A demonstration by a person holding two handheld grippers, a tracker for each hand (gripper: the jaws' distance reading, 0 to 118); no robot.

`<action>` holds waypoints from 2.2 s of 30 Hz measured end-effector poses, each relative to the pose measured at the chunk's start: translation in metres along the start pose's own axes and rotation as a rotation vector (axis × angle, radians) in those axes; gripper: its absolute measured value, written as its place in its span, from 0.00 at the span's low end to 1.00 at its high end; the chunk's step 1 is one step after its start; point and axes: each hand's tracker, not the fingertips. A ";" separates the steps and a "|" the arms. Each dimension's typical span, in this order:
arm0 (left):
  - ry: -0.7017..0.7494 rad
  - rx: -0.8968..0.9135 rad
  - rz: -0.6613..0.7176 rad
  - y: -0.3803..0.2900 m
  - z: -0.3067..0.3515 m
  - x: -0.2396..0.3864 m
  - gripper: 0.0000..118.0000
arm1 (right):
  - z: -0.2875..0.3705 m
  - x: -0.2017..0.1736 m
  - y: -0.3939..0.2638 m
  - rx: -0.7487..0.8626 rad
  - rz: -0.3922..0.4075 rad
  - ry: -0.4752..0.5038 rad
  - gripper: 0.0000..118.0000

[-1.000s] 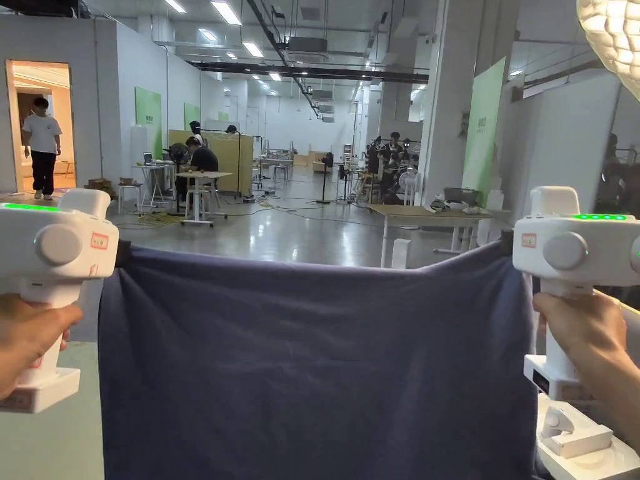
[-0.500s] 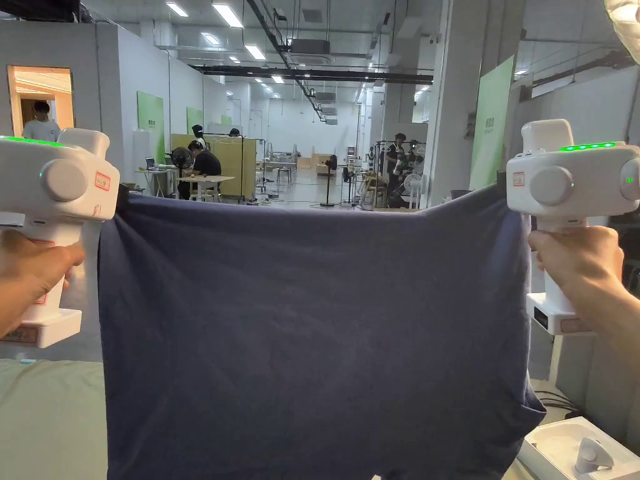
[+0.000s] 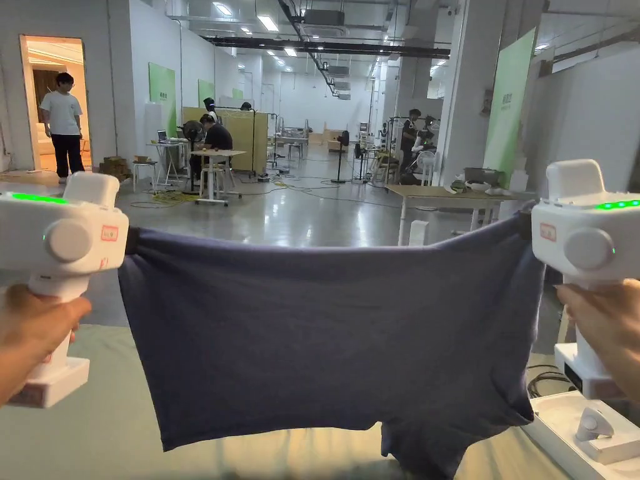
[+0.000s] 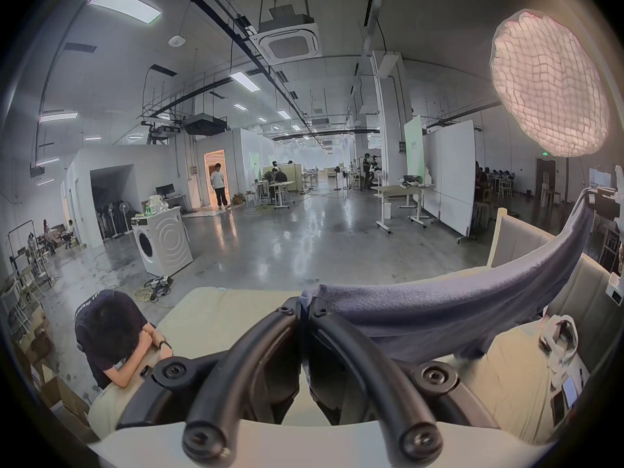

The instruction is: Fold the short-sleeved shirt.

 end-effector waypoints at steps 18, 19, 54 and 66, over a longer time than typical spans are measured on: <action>-0.056 -0.203 0.006 -0.270 0.170 -0.017 0.03 | 0.223 -0.001 -0.238 -0.281 -0.033 0.048 0.00; -0.054 -0.220 0.007 -0.283 0.177 -0.017 0.03 | 0.234 -0.003 -0.248 -0.309 -0.026 0.054 0.00; -0.053 -0.780 0.194 -0.441 0.179 -0.020 0.36 | 0.267 -0.033 -0.389 -0.835 0.053 0.026 0.46; -0.080 -0.250 0.181 -0.329 0.175 0.028 0.41 | 0.242 -0.075 -0.287 -0.260 -0.112 0.057 0.53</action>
